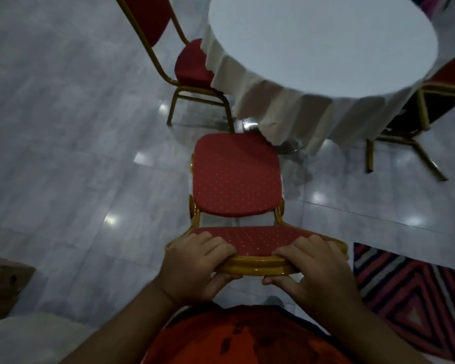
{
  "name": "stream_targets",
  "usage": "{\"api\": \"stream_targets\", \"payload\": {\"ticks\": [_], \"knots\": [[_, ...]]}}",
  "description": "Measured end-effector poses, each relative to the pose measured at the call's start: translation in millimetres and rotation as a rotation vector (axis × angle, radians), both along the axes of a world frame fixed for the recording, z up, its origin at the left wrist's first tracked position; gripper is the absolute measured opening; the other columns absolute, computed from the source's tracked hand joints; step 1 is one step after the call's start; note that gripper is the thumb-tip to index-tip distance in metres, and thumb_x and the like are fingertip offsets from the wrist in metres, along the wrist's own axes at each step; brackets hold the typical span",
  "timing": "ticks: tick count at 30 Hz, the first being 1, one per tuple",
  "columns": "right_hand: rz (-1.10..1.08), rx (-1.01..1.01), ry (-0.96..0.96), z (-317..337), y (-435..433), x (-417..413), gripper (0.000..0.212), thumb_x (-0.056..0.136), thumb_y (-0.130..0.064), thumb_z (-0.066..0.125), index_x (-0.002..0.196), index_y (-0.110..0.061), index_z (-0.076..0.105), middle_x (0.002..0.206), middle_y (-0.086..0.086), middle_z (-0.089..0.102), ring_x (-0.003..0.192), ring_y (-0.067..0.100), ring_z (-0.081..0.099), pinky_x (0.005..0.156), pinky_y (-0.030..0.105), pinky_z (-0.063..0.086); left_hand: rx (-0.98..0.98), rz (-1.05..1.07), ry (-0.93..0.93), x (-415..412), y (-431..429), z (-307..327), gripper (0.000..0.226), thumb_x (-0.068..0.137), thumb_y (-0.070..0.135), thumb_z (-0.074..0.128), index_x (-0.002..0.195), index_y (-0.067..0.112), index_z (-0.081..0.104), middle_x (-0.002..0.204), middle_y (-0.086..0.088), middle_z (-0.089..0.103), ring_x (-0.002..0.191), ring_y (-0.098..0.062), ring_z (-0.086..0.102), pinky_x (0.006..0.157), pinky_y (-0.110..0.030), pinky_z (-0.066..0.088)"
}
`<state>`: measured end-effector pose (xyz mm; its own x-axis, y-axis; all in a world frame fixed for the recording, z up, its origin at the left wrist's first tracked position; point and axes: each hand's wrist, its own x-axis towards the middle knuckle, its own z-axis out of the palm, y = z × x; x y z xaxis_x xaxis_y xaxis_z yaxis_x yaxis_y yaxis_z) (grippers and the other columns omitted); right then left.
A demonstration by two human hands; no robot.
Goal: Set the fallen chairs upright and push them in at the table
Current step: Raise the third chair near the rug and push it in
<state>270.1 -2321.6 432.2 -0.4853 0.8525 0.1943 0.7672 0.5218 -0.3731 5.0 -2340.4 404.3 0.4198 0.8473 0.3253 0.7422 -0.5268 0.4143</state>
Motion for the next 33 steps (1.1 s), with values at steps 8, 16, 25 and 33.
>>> {"api": "stream_targets", "payload": {"ticks": [8,16,25,33], "knots": [[-0.233,-0.116,-0.020,7,7,49,0.057,0.088,-0.079,0.037,0.114,-0.036,0.064,0.105,-0.020,0.057,0.096,0.002,0.045,0.082,0.027,0.024,-0.275,-0.069,-0.007,57,49,30,0.035,0.087,0.066,0.058,0.106,0.036,0.060,0.098,0.021,0.056,0.091,0.000,0.049,0.083,-0.026,0.041],[-0.359,0.035,0.046,-5,26,74,0.038,0.088,-0.060,0.047,0.080,-0.024,0.059,0.077,-0.011,0.050,0.071,0.010,0.044,0.061,0.028,0.032,-0.191,0.100,-0.044,129,67,26,0.027,0.078,0.052,0.050,0.077,0.025,0.047,0.075,0.010,0.043,0.072,-0.012,0.040,0.065,-0.036,0.038],[-0.338,0.087,0.057,-9,53,79,0.037,0.087,-0.058,0.048,0.076,-0.023,0.056,0.072,-0.011,0.047,0.067,0.010,0.041,0.058,0.029,0.031,-0.028,0.148,0.021,150,85,21,0.031,0.077,0.054,0.055,0.079,0.023,0.053,0.075,0.009,0.048,0.070,-0.014,0.044,0.062,-0.033,0.035],[-0.359,0.178,0.080,-12,85,78,0.033,0.085,-0.052,0.048,0.074,-0.021,0.054,0.071,-0.009,0.046,0.068,0.011,0.038,0.060,0.027,0.027,0.030,0.206,0.039,154,114,16,0.034,0.077,0.054,0.053,0.074,0.020,0.054,0.071,0.005,0.050,0.066,-0.018,0.046,0.058,-0.032,0.036]]}}
